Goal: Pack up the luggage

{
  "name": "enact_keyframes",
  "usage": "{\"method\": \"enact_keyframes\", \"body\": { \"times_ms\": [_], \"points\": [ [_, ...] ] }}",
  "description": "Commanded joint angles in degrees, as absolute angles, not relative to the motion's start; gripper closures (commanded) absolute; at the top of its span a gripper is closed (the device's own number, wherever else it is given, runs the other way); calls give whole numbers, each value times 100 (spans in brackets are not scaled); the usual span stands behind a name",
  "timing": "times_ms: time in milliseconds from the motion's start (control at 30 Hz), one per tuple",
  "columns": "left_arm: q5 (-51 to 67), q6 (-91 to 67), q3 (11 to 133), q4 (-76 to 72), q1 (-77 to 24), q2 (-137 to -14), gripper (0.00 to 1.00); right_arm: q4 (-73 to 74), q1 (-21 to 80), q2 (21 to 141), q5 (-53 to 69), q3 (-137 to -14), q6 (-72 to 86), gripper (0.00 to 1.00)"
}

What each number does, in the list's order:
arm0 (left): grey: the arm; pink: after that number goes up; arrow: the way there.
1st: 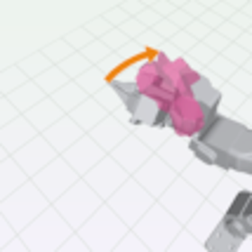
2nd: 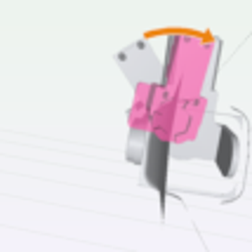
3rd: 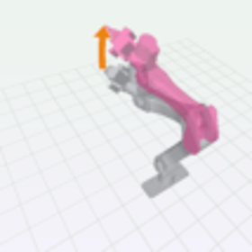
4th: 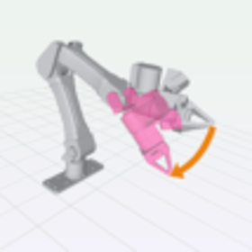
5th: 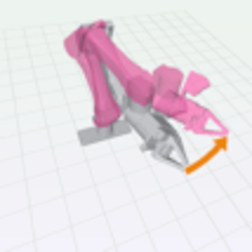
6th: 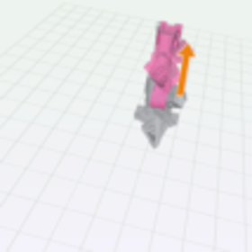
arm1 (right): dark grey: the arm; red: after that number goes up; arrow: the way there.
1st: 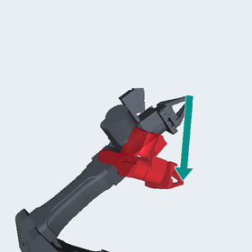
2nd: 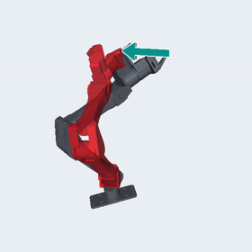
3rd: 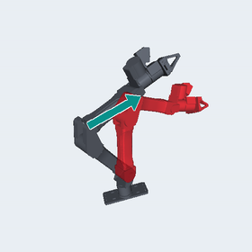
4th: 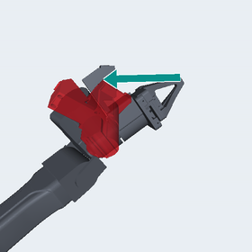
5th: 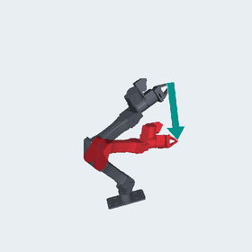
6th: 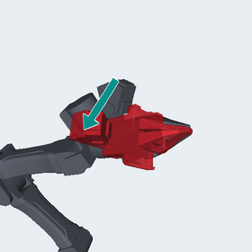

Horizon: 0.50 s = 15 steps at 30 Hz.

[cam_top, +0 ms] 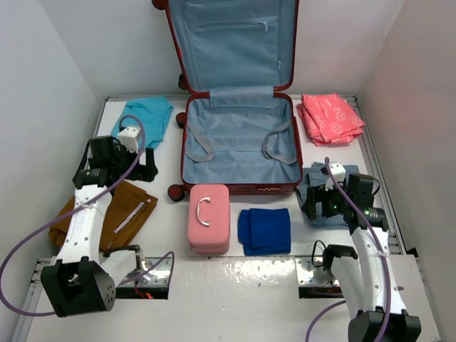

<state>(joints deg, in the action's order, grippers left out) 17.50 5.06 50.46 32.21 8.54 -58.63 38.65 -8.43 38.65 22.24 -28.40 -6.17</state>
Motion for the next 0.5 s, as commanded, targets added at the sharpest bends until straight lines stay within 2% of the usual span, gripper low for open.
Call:
{"method": "enact_keyframes", "body": {
  "times_ms": [0,100,133,233,300,367,467],
  "points": [
    [2802,809,5281,3655,651,-5782,3,3920,-826,3754,2549,-3041,-817,11],
    [3872,966,5563,4025,598,-5906,13,3946,-817,3727,2637,-3032,-905,11],
    [4241,1019,5563,4104,598,-5906,21,3998,-826,3735,2672,-3050,-931,11],
    [5289,941,5643,4358,352,-6231,32,4139,-826,3788,2707,-3146,-1046,11],
    [5885,616,5397,4359,229,-6380,37,4183,-826,3788,2716,-3208,-1142,11],
    [5977,423,5230,4359,229,-6320,43,4227,-826,3788,2725,-3226,-1248,11],
    [6301,-96,4826,4307,27,-6039,45,4324,-826,3771,2760,-3226,-1353,11]
  ]
}}
